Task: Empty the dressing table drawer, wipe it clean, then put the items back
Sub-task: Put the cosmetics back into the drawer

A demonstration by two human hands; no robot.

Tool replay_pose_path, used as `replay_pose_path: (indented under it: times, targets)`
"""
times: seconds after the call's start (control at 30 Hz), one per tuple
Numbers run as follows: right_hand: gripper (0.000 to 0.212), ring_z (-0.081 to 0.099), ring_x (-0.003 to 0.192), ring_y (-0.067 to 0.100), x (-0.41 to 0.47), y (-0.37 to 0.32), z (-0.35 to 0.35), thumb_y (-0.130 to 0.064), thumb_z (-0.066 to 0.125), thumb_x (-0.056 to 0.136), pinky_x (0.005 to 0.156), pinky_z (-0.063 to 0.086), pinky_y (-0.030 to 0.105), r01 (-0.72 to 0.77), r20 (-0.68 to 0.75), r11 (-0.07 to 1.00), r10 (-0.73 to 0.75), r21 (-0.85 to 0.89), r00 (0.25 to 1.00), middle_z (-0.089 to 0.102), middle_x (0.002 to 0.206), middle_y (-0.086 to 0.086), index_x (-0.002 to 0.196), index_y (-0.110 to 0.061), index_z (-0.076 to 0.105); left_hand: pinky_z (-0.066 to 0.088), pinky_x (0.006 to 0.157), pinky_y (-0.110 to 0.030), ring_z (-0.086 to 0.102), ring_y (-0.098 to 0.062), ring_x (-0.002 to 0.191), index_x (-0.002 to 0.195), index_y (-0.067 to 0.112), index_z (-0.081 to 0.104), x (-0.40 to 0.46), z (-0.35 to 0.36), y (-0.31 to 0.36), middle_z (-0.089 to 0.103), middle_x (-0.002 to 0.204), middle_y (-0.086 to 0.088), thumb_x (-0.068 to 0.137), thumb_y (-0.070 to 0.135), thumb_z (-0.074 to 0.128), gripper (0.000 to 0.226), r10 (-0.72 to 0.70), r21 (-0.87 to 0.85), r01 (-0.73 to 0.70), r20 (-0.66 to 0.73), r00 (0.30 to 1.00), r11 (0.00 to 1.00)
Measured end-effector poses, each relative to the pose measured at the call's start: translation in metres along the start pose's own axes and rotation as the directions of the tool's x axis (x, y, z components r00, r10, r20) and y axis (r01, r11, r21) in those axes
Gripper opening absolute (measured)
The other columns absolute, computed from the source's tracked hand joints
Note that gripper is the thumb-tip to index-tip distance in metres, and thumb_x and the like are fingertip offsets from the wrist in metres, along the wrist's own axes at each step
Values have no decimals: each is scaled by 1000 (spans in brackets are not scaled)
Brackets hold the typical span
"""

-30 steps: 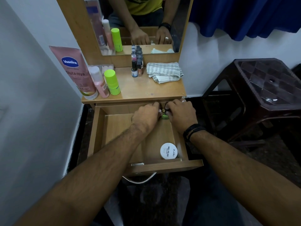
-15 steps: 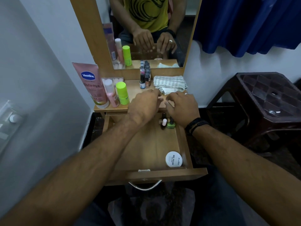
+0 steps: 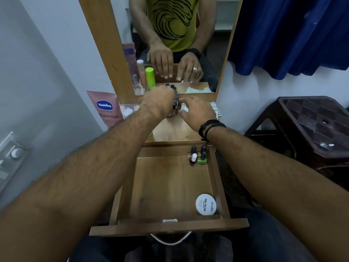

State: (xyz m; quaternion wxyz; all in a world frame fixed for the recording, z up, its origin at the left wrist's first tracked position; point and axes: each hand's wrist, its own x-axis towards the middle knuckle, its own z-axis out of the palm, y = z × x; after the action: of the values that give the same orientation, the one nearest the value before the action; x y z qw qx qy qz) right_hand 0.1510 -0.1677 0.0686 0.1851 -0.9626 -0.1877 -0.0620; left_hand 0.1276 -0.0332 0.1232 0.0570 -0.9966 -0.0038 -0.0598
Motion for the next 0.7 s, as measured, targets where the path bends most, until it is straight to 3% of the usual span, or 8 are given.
replay_pose_path:
  times: [0.1, 0.27, 0.4, 0.7]
  targets:
    - [41, 59, 113, 28, 4, -2, 3, -36, 53, 95, 96, 47, 45, 23, 6, 999, -23, -31, 1000, 62, 124, 4, 136, -29, 56, 45, 66, -40, 55, -32, 83, 111, 10, 67, 7, 10, -3, 47, 89, -8, 91, 6, 59, 22, 4, 6, -4, 41, 999, 1000]
    - [41, 59, 111, 30, 10, -4, 13, -39, 50, 95, 92, 49, 48, 36, 14, 999, -36, -26, 999, 62, 121, 3, 136, -36, 55, 52, 68, -44, 49, -30, 79, 108, 13, 69, 14, 22, -6, 48, 87, -8, 91, 13, 61, 19, -5, -19, 6, 51, 999, 1000]
    - [39, 59, 106, 30, 13, -4, 19, -42, 48, 95, 88, 50, 50, 34, 26, 998, -33, -44, 999, 61, 114, 2, 134, -39, 56, 57, 76, -49, 62, -35, 92, 107, 12, 69, 16, 25, -9, 57, 97, -11, 90, 15, 64, 18, -12, -58, 15, 53, 998, 998]
    - [21, 59, 97, 24, 18, -5, 24, -35, 61, 91, 85, 51, 45, 57, -56, 998, -59, -38, 997, 61, 106, 0, 106, -21, 65, 49, 71, -39, 64, -35, 99, 114, 14, 69, 15, 26, -13, 64, 110, -13, 90, 16, 65, 25, -1, -57, 4, 51, 999, 998]
